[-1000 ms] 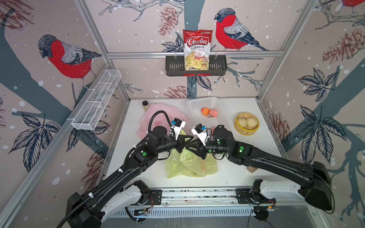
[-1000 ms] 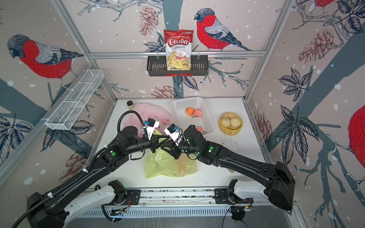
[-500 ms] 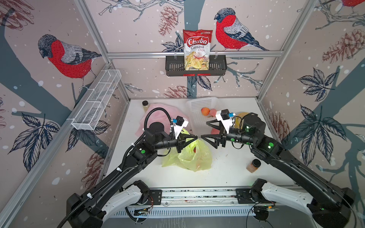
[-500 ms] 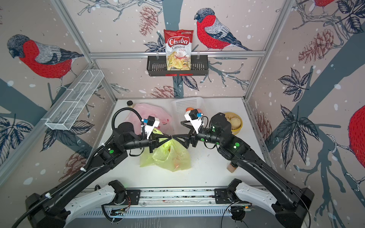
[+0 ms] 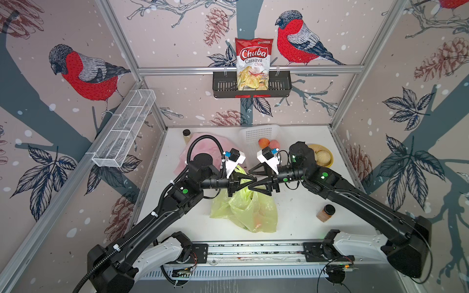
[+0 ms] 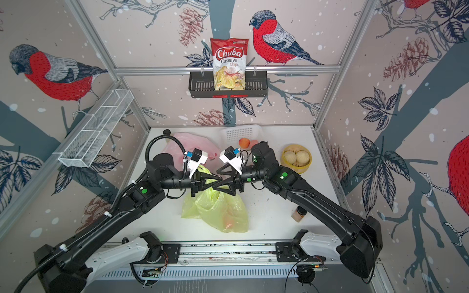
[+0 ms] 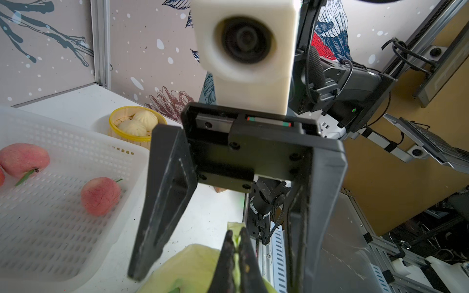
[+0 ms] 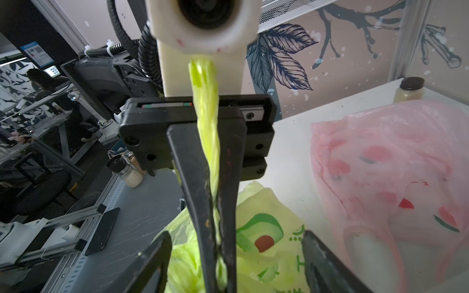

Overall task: Place the peach into a plastic bag & tie a knot
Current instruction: Cross the plastic bag at the center of the board.

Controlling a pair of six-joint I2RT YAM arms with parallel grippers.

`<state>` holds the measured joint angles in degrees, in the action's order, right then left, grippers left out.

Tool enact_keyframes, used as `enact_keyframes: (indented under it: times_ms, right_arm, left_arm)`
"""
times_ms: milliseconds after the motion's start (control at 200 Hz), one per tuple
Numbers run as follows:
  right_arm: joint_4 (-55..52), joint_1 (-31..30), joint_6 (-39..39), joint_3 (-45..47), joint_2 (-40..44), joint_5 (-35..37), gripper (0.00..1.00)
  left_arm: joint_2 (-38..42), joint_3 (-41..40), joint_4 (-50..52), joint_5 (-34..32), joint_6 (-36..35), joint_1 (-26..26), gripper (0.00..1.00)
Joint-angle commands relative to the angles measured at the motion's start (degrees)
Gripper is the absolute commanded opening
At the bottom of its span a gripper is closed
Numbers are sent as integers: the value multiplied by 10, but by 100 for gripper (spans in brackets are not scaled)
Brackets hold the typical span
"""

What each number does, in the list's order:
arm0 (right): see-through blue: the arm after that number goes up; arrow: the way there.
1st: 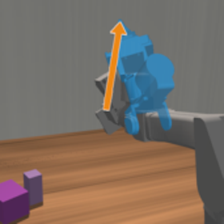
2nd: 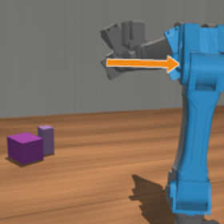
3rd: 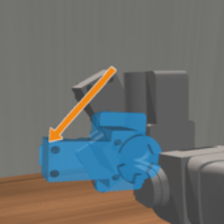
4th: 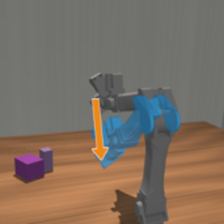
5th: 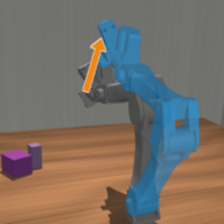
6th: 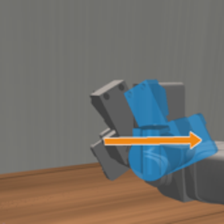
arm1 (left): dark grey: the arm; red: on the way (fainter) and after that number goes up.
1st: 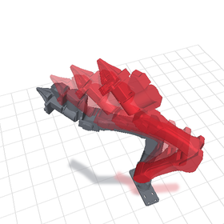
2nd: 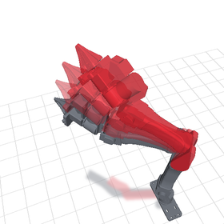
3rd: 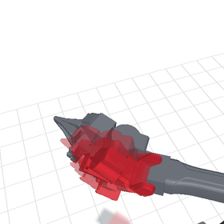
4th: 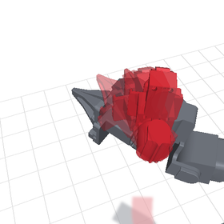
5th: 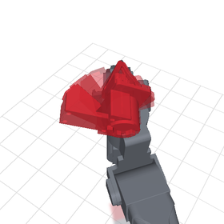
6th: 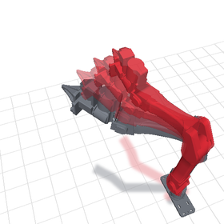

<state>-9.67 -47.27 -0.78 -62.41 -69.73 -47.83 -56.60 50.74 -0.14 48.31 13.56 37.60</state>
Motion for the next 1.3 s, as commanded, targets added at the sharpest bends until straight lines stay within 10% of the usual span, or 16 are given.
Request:
enact_keyframes:
  times_ms: [0, 410, 665, 770, 901, 1156, 1296]
  right_arm:
    - [-27, -10, 25, -14, -17, -19, 69]
    - [-54, -19, 27, -4, -11, -17, 43]
    - [-58, -26, 24, -5, -14, 30, 0]
    - [-42, -25, 12, -6, -7, 53, 0]
    - [-26, -24, 6, -6, 14, 69, 0]
    - [-2, -21, -10, -15, 47, 43, 0]
    - [-11, -21, -9, -24, 52, 42, 0]
  left_arm:
    - [-1, 9, -17, 23, -3, -1, 0]
    - [6, 22, -7, 31, -5, -1, 0]
    - [14, 25, -2, 15, 0, -1, 0]
    - [26, 19, 20, -19, 3, -1, 56]
    - [63, -24, 23, -46, 15, -1, 72]
    - [104, -63, 23, -91, 13, -1, 76]
    - [93, -64, 6, -85, 14, -1, 46]
